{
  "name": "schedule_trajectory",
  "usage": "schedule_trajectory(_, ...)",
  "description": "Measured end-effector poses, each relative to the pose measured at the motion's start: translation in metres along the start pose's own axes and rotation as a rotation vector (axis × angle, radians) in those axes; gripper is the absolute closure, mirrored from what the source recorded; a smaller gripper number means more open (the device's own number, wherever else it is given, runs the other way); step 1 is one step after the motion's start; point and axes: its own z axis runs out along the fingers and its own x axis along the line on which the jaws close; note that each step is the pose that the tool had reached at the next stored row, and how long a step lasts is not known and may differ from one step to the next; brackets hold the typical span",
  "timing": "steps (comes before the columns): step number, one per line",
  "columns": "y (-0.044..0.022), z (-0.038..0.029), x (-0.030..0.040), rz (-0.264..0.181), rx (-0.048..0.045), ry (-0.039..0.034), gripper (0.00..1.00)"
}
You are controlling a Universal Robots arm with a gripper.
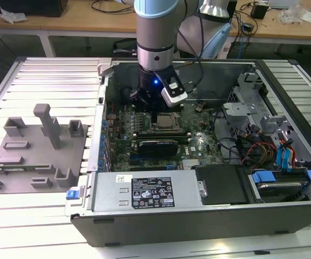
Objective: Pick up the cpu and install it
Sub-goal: 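Close the cpu cover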
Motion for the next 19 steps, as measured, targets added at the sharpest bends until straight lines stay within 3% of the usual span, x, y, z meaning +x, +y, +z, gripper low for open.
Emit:
schedule_trajectory(5, -0.0004, -0.0136, -0.0005, 0.0, 0.0, 0.0, 0.89)
schedule_trajectory(9, -0.0004, -0.0143, -0.0025, 0.0, 0.0002, 0.0001, 0.89)
schedule_trajectory(19, -0.0001, -0.0133, -0.0339, 0.0, 0.0011, 0.0103, 0.89)
